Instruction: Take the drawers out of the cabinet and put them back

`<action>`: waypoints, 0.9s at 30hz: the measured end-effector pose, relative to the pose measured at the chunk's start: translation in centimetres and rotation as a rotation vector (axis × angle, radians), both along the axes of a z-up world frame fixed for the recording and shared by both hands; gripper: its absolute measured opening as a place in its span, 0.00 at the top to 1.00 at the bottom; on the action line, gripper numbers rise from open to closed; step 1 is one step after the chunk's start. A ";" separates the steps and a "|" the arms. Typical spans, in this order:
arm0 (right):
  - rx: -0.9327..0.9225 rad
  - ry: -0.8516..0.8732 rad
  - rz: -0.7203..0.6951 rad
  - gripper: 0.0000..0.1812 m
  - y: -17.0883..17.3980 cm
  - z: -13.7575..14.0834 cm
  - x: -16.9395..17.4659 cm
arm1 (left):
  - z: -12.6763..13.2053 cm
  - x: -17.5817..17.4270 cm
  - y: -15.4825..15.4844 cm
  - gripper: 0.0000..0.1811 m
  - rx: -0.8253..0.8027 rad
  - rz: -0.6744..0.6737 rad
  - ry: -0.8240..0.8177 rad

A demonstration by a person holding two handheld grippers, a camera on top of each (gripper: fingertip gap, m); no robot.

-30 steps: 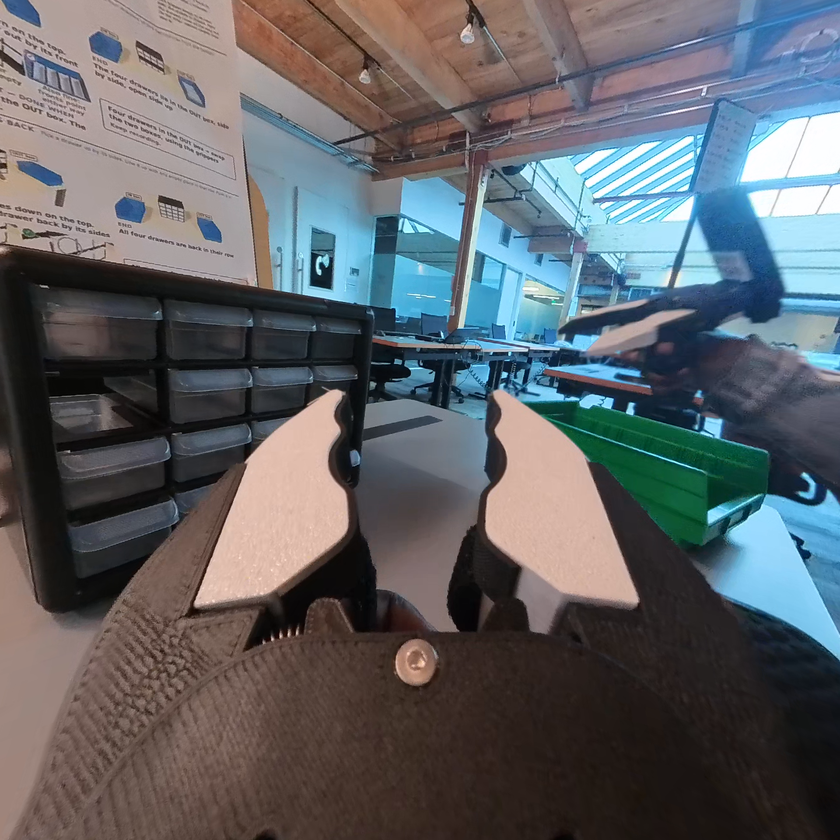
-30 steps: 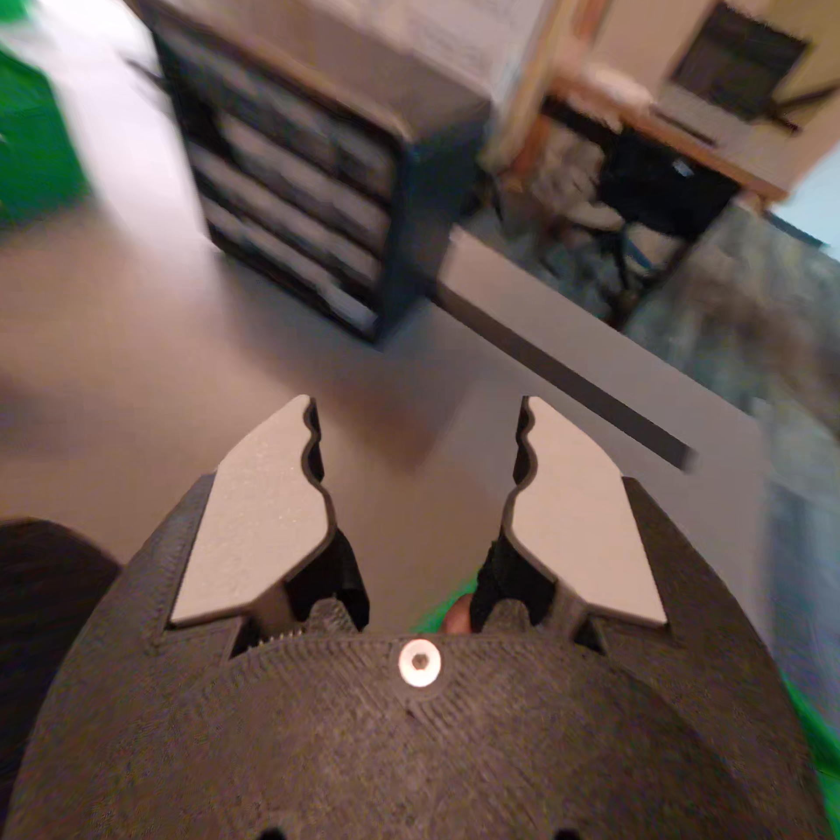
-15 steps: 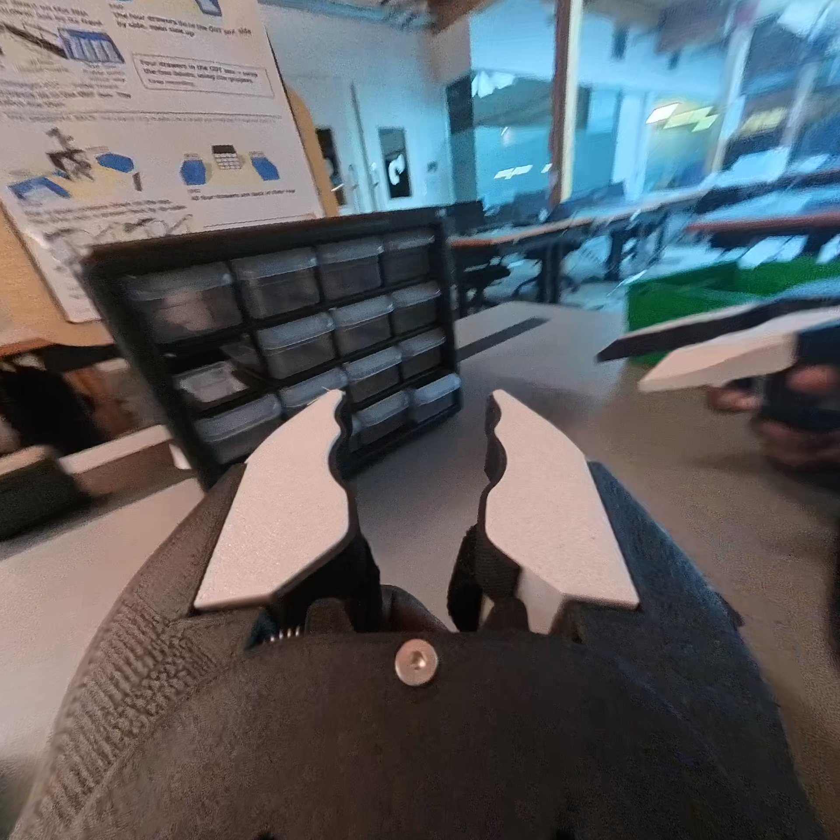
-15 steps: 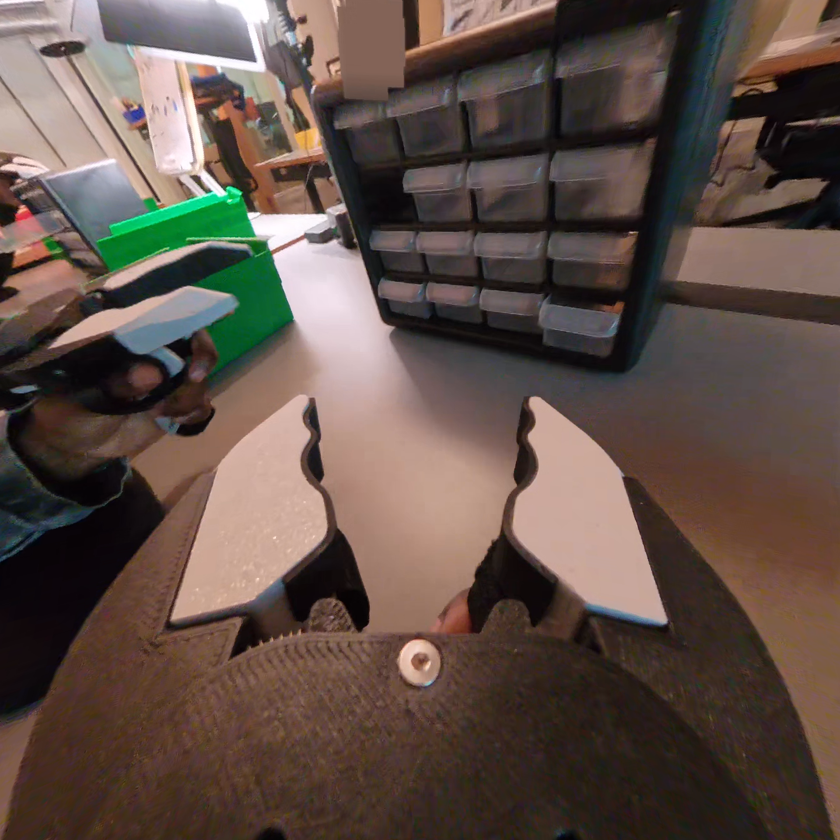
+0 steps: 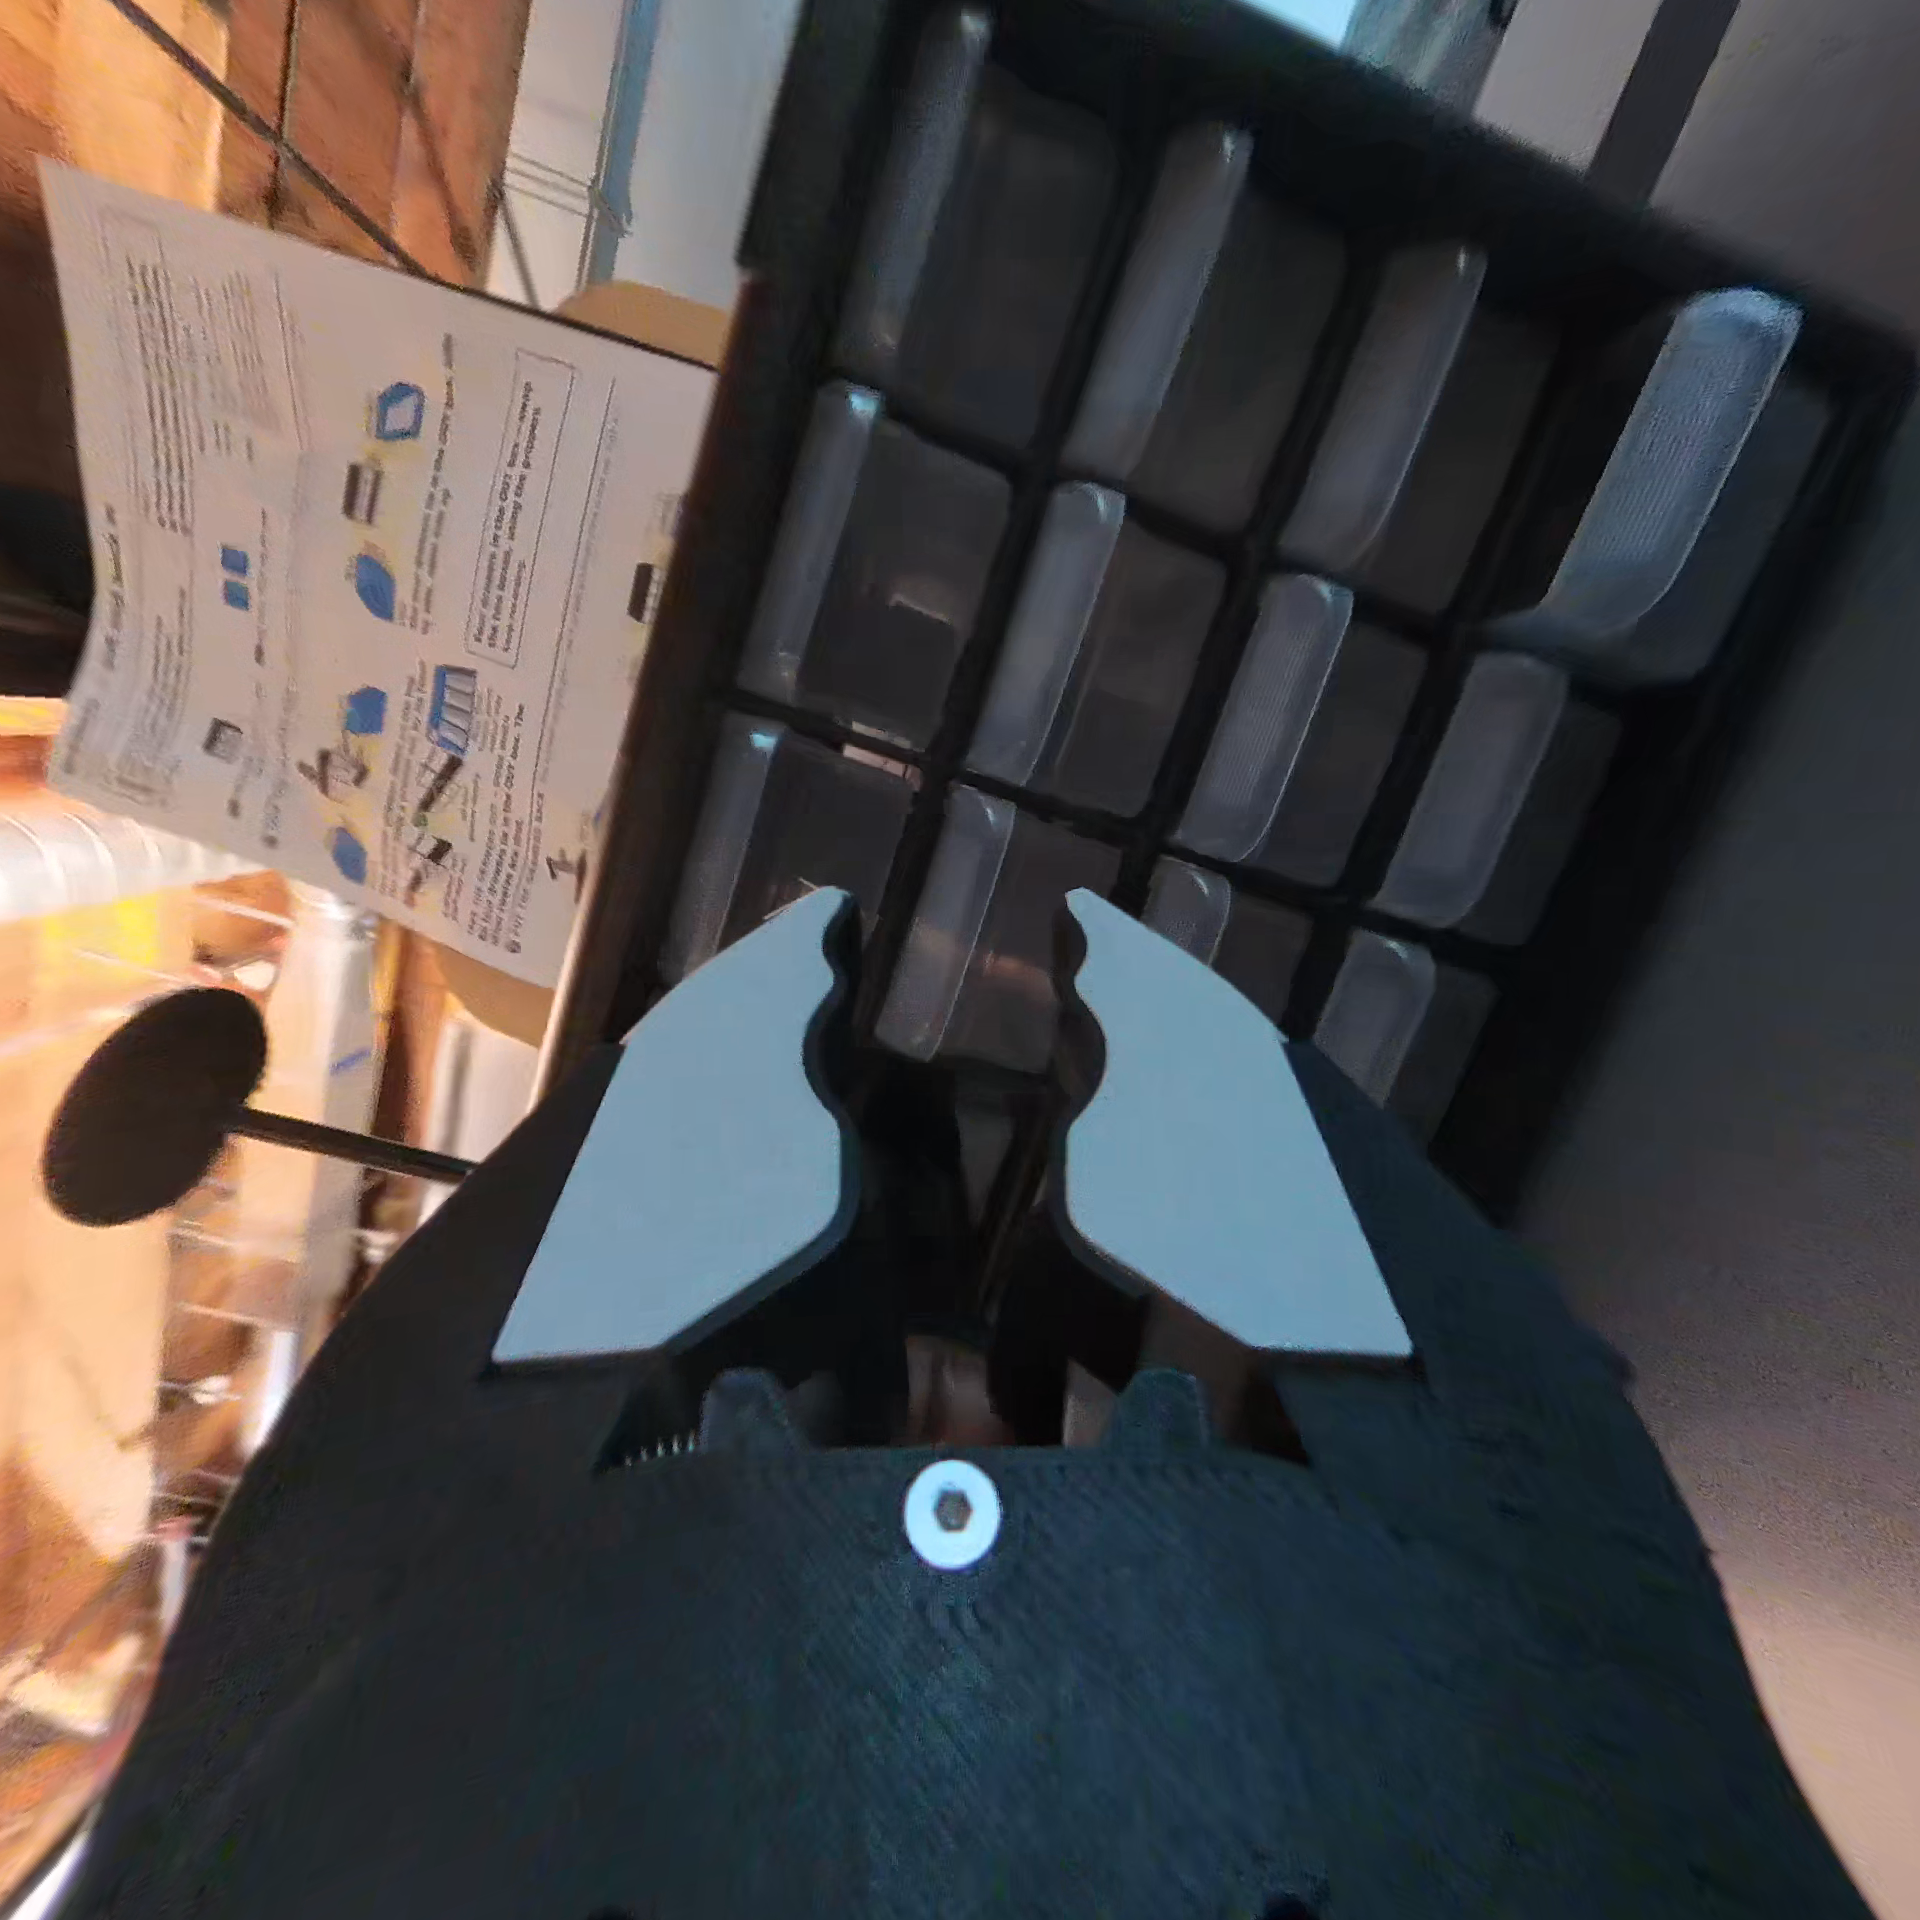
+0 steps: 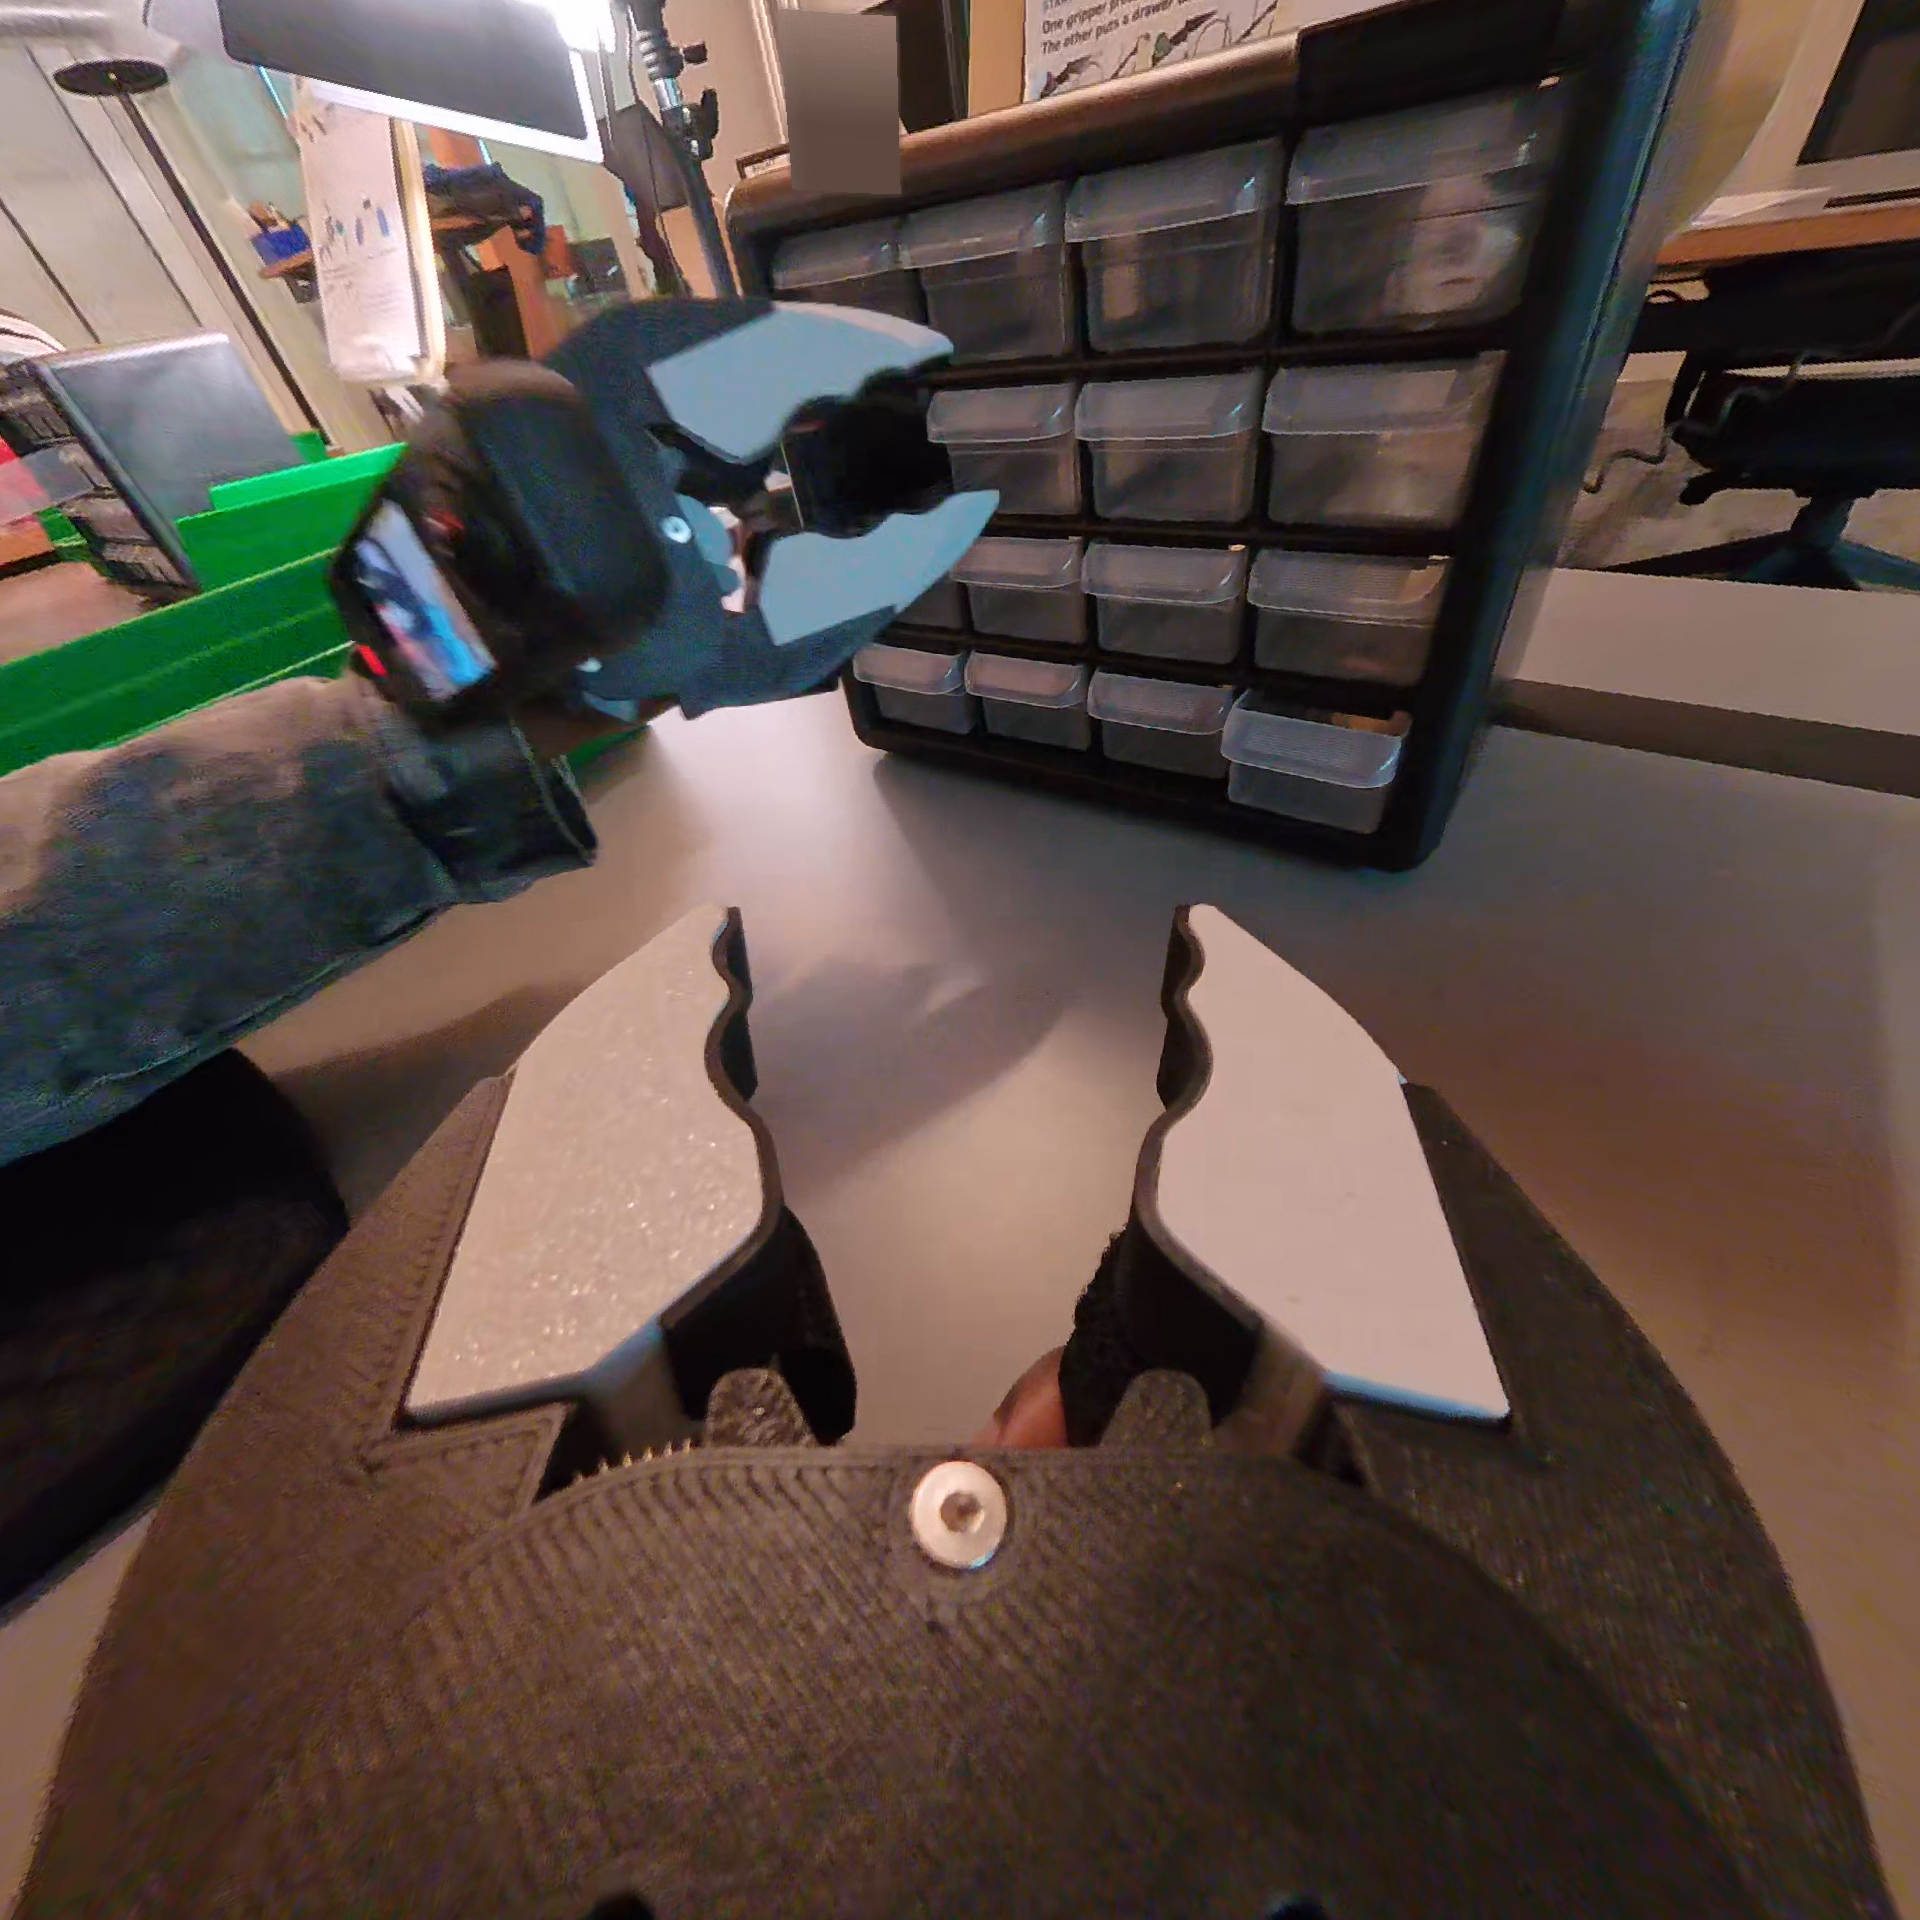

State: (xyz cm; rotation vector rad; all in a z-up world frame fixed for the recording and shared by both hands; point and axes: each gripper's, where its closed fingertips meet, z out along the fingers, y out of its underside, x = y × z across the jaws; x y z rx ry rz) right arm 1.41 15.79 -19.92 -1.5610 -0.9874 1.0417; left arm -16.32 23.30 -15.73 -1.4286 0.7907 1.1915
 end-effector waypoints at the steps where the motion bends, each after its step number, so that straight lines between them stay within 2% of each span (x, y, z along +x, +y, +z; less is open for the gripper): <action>1: 0.001 -0.001 0.000 0.58 0.0 0.0 0.0 | -0.2 -0.3 0.4 0.82 -0.002 0.009 0.035; 8: -0.010 0.000 0.009 0.58 0.0 0.0 0.0 | 0.1 -1.5 1.4 0.93 -0.005 0.061 0.201; 12: -0.014 -0.001 0.010 0.58 0.0 -0.1 -0.1 | 0.1 -1.3 1.1 0.94 -0.007 0.059 0.260; 23: -0.011 -0.027 0.019 0.59 -0.1 -0.7 -0.3 | 0.1 2.7 -4.7 0.95 0.057 -0.019 0.256; 27: -0.013 -0.034 0.014 0.59 0.0 -0.9 -0.3 | 0.0 2.9 -5.4 0.95 0.061 -0.028 0.230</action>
